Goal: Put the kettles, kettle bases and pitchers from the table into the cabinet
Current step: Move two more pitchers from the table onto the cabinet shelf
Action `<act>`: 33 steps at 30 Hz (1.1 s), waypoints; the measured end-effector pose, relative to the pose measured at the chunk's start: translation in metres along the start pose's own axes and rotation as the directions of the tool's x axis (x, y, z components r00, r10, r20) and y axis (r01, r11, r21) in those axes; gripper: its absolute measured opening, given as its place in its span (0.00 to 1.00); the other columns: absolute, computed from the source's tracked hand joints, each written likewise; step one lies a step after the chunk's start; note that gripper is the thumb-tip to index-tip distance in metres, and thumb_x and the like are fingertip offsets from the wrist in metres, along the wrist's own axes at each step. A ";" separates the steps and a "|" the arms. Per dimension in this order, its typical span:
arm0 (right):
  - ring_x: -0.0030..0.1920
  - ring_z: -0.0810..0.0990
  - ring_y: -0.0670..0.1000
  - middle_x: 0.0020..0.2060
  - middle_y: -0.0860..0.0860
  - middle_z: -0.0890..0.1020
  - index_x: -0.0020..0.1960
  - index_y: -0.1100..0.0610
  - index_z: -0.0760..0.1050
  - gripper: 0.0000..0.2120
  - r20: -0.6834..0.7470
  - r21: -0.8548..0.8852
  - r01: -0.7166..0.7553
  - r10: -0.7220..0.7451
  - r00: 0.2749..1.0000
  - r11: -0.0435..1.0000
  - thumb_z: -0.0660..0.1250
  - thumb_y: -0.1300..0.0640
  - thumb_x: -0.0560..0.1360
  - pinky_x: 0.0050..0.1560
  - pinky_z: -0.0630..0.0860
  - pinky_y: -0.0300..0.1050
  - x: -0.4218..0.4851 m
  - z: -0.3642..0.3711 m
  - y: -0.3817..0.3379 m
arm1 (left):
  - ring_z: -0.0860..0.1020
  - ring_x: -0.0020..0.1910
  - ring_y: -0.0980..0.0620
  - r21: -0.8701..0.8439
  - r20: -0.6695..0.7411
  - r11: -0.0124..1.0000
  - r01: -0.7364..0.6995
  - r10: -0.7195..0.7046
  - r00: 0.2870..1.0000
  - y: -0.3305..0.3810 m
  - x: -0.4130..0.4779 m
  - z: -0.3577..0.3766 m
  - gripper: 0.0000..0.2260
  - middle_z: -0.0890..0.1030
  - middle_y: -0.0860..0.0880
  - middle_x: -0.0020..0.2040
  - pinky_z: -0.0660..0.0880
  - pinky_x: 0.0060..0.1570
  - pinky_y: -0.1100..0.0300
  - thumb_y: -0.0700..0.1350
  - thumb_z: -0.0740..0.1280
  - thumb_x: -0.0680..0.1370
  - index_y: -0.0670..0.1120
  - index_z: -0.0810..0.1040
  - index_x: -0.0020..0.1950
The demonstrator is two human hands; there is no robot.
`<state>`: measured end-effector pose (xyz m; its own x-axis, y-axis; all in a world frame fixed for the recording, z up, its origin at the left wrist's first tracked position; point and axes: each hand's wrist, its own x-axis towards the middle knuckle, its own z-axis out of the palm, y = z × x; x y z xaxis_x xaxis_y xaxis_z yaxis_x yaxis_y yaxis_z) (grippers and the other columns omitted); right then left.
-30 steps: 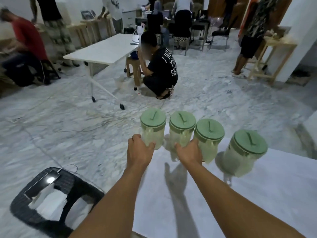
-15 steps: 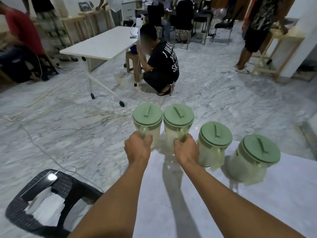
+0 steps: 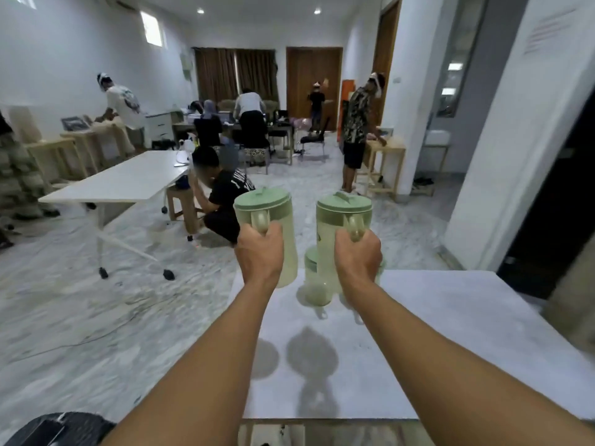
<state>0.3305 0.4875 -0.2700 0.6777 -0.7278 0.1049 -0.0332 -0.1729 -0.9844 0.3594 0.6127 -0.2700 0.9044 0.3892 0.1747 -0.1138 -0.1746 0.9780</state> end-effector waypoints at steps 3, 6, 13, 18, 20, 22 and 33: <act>0.47 0.79 0.60 0.43 0.55 0.81 0.49 0.59 0.77 0.10 -0.151 0.056 0.024 -0.015 0.988 0.998 0.65 0.52 0.74 0.50 0.75 0.51 -0.009 -0.073 -0.022 | 0.78 0.42 0.43 -0.101 0.134 0.993 -0.056 0.069 0.989 0.048 -0.050 0.016 0.21 0.81 0.44 0.42 0.71 0.40 0.53 0.59 0.63 0.76 0.40 0.77 0.49; 0.54 0.78 0.61 0.53 0.58 0.82 0.58 0.59 0.78 0.21 -0.323 0.127 0.020 0.022 0.946 0.992 0.60 0.44 0.78 0.55 0.73 0.50 -0.012 -0.156 -0.039 | 0.79 0.40 0.40 -0.212 0.298 0.975 -0.072 0.135 0.945 0.085 -0.109 0.049 0.28 0.83 0.36 0.44 0.75 0.41 0.48 0.65 0.56 0.74 0.40 0.78 0.45; 0.56 0.79 0.63 0.57 0.64 0.82 0.57 0.64 0.79 0.24 -0.738 -0.011 0.069 -0.055 0.673 0.998 0.54 0.47 0.82 0.51 0.70 0.51 -0.029 -0.378 -0.052 | 0.80 0.43 0.40 -0.350 0.556 0.926 -0.139 0.325 0.765 0.166 -0.290 0.127 0.29 0.82 0.40 0.43 0.74 0.42 0.49 0.63 0.55 0.78 0.38 0.79 0.48; 0.58 0.78 0.66 0.58 0.66 0.81 0.58 0.65 0.79 0.24 -0.899 -0.090 0.056 -0.105 0.425 0.994 0.55 0.47 0.82 0.55 0.72 0.54 -0.061 -0.538 -0.051 | 0.80 0.47 0.40 -0.439 0.675 0.891 -0.117 0.413 0.611 0.216 -0.433 0.180 0.27 0.84 0.40 0.47 0.77 0.48 0.48 0.62 0.56 0.78 0.39 0.80 0.51; 0.56 0.79 0.65 0.55 0.65 0.82 0.56 0.64 0.79 0.23 -0.930 -0.121 0.056 -0.132 0.343 0.991 0.55 0.47 0.81 0.52 0.71 0.52 -0.075 -0.600 -0.046 | 0.81 0.48 0.39 -0.470 0.711 0.878 -0.089 0.437 0.551 0.234 -0.495 0.202 0.29 0.84 0.39 0.47 0.77 0.49 0.48 0.63 0.55 0.77 0.38 0.80 0.51; 0.54 0.79 0.64 0.53 0.64 0.82 0.54 0.65 0.79 0.23 -0.947 -0.149 0.055 -0.158 0.281 0.987 0.55 0.47 0.81 0.49 0.71 0.51 -0.090 -0.660 -0.040 | 0.81 0.48 0.39 -0.500 0.738 0.865 -0.046 0.454 0.499 0.250 -0.556 0.221 0.28 0.84 0.39 0.47 0.77 0.50 0.48 0.62 0.56 0.77 0.38 0.80 0.50; 0.40 0.75 0.57 0.38 0.59 0.76 0.36 0.57 0.69 0.18 -0.959 -0.150 -0.047 -0.134 0.250 0.988 0.56 0.48 0.80 0.41 0.68 0.51 -0.086 -0.866 0.015 | 0.76 0.39 0.46 -0.480 0.858 0.872 0.092 0.445 0.257 0.258 -0.749 0.317 0.19 0.78 0.45 0.40 0.70 0.38 0.54 0.60 0.56 0.80 0.46 0.74 0.43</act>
<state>-0.3639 -0.0271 -0.1710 -0.5307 -0.7952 0.2933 -0.1743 -0.2363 -0.9559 -0.2171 -0.0103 -0.1850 0.5346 -0.7535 0.3828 -0.2135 0.3179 0.9238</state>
